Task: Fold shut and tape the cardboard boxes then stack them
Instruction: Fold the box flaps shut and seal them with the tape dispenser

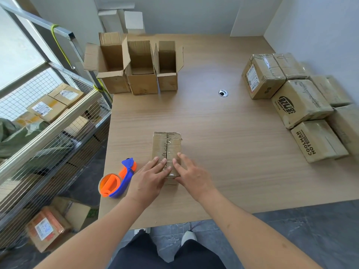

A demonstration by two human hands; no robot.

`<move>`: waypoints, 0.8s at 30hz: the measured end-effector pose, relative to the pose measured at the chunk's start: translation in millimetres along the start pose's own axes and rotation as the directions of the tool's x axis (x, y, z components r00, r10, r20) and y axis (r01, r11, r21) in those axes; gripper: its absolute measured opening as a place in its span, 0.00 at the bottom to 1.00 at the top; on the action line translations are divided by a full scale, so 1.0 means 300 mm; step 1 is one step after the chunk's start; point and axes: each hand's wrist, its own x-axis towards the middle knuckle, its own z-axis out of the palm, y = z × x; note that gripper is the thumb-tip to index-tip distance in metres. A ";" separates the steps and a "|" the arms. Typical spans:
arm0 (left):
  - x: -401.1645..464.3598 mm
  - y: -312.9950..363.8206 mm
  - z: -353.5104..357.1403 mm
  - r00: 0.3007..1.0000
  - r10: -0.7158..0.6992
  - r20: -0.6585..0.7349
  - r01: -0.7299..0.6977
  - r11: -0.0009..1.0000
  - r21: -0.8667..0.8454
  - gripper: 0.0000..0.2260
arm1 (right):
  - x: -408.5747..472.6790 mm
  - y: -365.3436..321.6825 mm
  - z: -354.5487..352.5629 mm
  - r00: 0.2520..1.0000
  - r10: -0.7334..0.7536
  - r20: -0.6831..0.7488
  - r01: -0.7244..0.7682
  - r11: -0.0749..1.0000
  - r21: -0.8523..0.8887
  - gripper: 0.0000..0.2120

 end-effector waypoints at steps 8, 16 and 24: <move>0.038 0.039 0.018 0.988 -0.147 0.039 0.149 0.988 -0.039 0.17 | 0.028 -0.020 -0.043 0.941 0.320 0.114 -0.338 0.916 0.218 0.33; 0.031 0.032 0.032 0.989 -0.150 0.011 0.150 0.988 -0.047 0.17 | 0.031 -0.053 -0.052 0.807 0.575 0.134 -0.584 0.743 0.326 0.13; 0.034 0.018 0.014 0.988 -0.142 0.068 0.145 0.988 -0.044 0.20 | 0.023 -0.063 -0.054 0.776 0.595 0.209 -0.622 0.667 0.411 0.08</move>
